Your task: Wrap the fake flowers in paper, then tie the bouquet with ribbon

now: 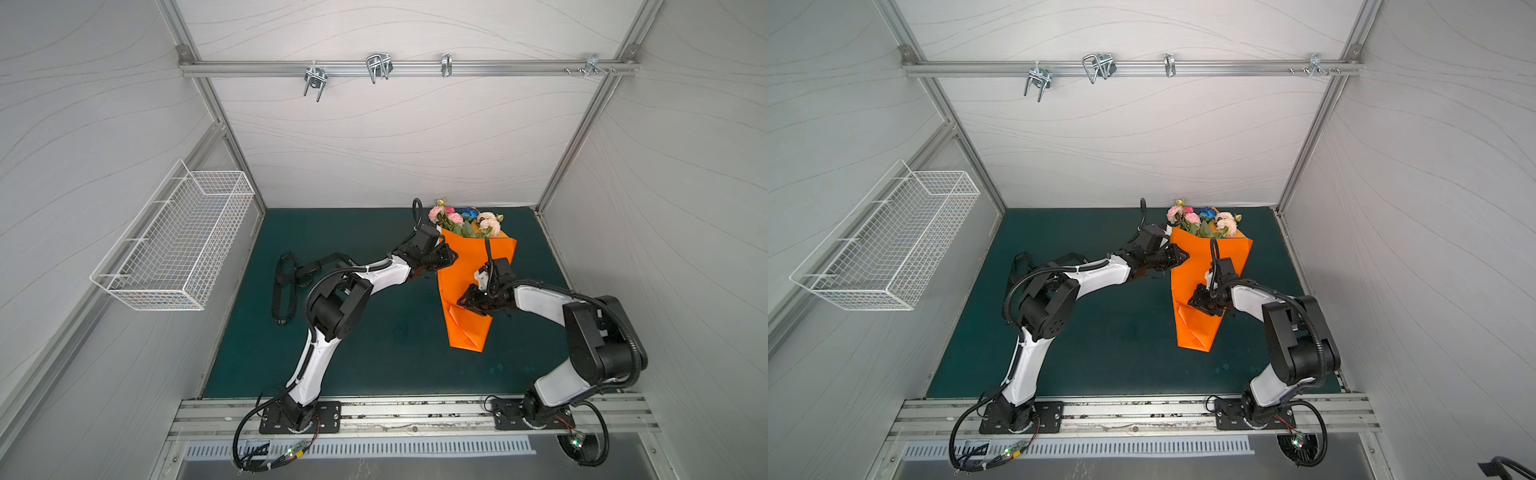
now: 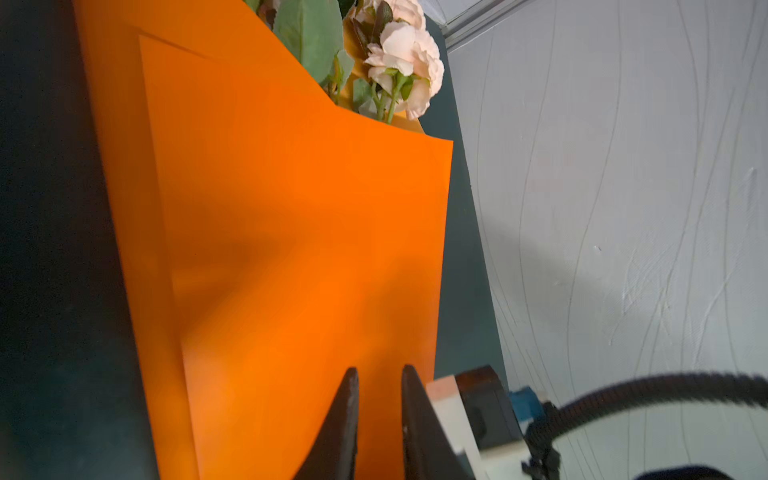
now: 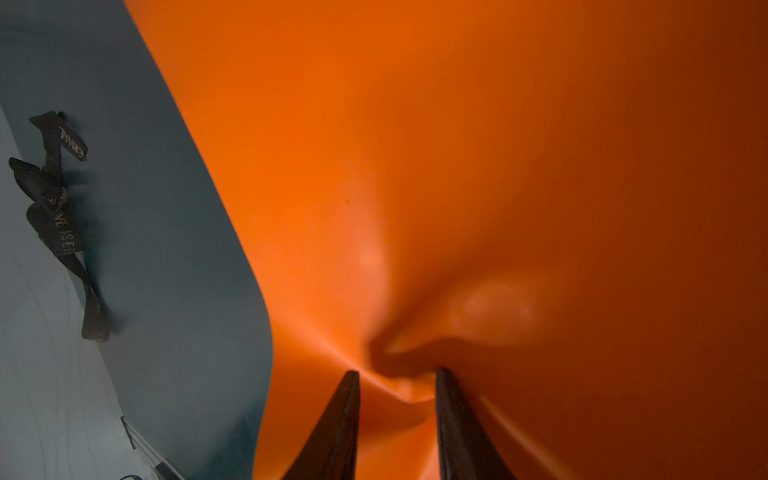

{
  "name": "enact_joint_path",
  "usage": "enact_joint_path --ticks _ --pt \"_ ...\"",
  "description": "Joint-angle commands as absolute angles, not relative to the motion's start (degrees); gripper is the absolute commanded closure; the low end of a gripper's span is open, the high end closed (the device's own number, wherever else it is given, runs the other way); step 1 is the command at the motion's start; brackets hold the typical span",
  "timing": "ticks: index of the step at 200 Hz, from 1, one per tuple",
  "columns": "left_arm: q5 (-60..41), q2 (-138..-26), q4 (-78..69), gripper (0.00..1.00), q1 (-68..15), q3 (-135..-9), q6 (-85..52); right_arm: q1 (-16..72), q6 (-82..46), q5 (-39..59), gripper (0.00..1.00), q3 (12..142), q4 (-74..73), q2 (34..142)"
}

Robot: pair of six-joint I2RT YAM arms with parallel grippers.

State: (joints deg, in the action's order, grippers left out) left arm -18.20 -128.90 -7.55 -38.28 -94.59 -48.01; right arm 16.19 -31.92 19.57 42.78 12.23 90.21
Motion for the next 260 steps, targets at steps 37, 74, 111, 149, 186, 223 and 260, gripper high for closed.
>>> enact_joint_path --ticks 37,74,111,149,186,223,260 --pt "-21.4 -141.77 -8.41 0.87 -31.17 -101.35 -55.83 16.79 -31.06 19.8 0.66 43.88 13.62 92.1" --pt "-19.73 -142.06 -7.75 0.94 -31.12 -99.25 -57.57 16.75 -29.86 18.83 0.63 46.85 15.01 92.08" --pt "-20.26 -140.89 -9.14 0.96 -31.11 -96.98 -58.06 16.79 -28.44 18.15 0.62 55.5 17.29 95.85" --pt "-18.38 -131.43 -9.58 0.87 -30.59 -89.16 -54.55 16.7 -25.73 16.68 0.62 63.94 21.03 99.4" --pt "-13.92 -116.74 -4.72 0.66 -29.32 -80.49 -45.4 16.31 -24.18 15.91 0.6 67.65 23.42 99.71" --pt "-4.36 -106.91 12.92 0.39 -26.92 -80.15 -28.38 16.09 -23.82 16.27 0.59 68.1 24.46 97.38" --pt "3.25 -109.11 30.76 0.32 -21.19 -86.5 -10.82 16.16 -23.4 16.58 0.55 66.19 25.35 91.84"
